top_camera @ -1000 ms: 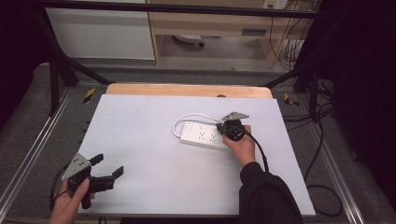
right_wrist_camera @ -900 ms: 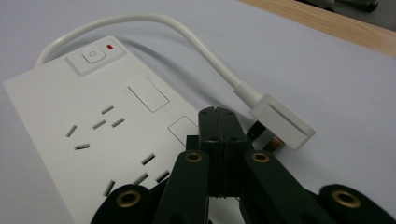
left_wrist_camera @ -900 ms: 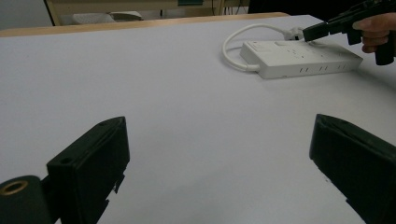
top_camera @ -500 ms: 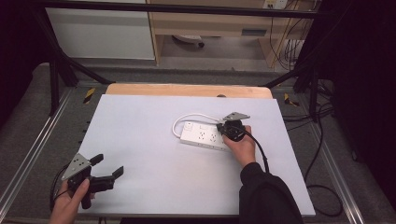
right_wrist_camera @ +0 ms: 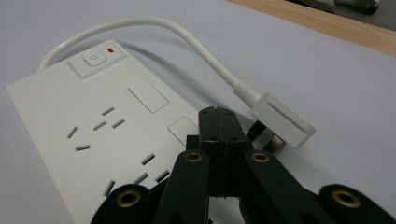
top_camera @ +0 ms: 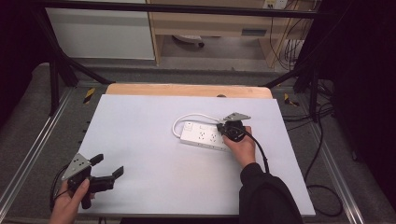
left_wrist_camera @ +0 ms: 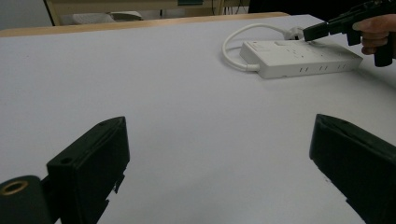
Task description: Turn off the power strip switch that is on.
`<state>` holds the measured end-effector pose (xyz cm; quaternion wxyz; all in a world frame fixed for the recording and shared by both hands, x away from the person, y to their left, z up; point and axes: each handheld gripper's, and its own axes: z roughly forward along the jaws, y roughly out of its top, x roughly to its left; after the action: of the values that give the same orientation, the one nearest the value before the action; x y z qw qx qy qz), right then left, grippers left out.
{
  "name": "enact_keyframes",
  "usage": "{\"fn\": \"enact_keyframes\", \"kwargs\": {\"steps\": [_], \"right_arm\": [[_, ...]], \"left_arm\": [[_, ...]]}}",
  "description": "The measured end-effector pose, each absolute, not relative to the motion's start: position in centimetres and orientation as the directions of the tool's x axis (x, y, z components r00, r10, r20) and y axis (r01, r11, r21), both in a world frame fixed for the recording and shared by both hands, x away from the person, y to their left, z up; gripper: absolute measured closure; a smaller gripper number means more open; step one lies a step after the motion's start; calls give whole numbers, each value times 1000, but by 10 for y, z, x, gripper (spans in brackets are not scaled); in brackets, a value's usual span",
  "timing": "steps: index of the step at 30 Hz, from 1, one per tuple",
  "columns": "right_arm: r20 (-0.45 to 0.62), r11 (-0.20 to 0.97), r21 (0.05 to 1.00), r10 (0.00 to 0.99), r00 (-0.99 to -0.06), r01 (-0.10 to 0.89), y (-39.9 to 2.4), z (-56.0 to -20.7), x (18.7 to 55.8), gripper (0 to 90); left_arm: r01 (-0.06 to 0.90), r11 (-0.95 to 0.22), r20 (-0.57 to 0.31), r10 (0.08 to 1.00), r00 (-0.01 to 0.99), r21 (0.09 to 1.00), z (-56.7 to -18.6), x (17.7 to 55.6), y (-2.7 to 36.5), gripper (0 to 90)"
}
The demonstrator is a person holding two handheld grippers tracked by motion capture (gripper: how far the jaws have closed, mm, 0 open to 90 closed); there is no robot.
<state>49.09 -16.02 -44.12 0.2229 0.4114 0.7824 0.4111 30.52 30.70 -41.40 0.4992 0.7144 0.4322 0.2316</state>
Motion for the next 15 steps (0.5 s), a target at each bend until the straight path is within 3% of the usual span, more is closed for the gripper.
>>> {"fn": "enact_keyframes", "kwargs": {"steps": [15], "right_arm": [[-4, 317, 825, 831, -556, 468, -161, -444, 490, 900]], "left_arm": [[385, -138, -93, 847, 523, 912, -414, 305, 306, 48]]}}
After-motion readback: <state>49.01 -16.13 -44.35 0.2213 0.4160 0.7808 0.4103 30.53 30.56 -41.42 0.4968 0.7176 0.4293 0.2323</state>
